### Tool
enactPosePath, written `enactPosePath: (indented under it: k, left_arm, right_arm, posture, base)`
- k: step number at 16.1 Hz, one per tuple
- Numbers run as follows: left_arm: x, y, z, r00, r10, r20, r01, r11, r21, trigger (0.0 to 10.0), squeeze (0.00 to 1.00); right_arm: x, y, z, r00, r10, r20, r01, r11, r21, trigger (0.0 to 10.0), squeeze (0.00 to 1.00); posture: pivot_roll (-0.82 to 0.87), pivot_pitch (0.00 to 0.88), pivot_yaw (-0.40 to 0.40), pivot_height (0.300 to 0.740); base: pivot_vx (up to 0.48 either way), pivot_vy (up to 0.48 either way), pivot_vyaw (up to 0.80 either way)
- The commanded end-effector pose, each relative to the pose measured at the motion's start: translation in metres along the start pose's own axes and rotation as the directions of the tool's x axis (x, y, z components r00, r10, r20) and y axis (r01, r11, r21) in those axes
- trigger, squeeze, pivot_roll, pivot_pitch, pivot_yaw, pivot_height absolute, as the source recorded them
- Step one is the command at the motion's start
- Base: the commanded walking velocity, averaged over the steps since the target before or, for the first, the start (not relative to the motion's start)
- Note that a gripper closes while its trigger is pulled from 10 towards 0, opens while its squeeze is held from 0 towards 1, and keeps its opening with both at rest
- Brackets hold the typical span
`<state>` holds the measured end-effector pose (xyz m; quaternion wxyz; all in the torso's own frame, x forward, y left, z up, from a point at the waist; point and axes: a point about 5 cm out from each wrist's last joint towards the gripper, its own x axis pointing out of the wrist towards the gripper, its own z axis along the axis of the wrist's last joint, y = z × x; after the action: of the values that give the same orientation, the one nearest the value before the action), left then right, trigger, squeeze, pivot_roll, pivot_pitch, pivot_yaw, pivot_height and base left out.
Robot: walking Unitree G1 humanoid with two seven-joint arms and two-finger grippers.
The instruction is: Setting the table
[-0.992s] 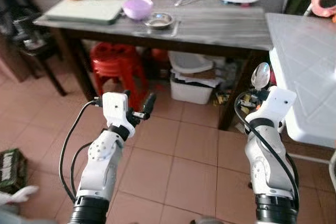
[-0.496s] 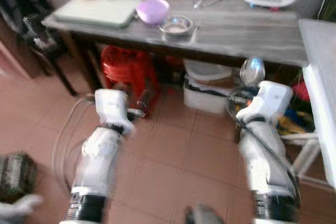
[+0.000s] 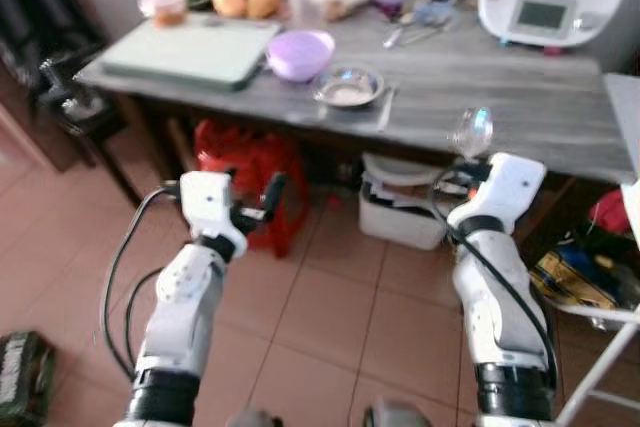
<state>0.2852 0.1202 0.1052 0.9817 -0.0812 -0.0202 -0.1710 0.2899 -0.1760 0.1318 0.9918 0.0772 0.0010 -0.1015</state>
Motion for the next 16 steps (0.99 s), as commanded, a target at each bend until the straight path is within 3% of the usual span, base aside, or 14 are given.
enactPosePath:
  k: [1,6,16]
  left_arm:
    - [0.0023,-0.0025,0.0022,1.000,-0.018,0.006,0.017,1.000,0.004,10.0,0.00]
    - [0.0023,-0.0028,0.0022,1.000,-0.023,0.005,0.023,1.000,0.005,10.0,0.00]
    - [0.0034,-0.0032,0.0032,1.000,-0.026,0.014,0.026,1.000,0.007,10.0,0.00]
  right_arm:
    - [0.0020,-0.0033,0.0047,1.000,-0.016,0.018,0.016,1.000,0.001,10.0,0.00]
    - [0.0038,-0.0047,0.0034,0.999,-0.033,0.009,0.033,0.999,0.012,10.0,0.00]
    - [0.0035,-0.0038,-0.0012,1.000,-0.025,0.000,0.025,1.000,0.001,10.0,0.00]
  posture:
    - [-0.02,0.000,0.044,0.740]
    - [-0.01,0.000,0.043,0.740]
    - [-0.01,0.000,0.042,0.740]
  base:
    - [0.420,0.000,0.00]
    - [0.405,0.000,-0.32]
    - [0.372,0.000,0.00]
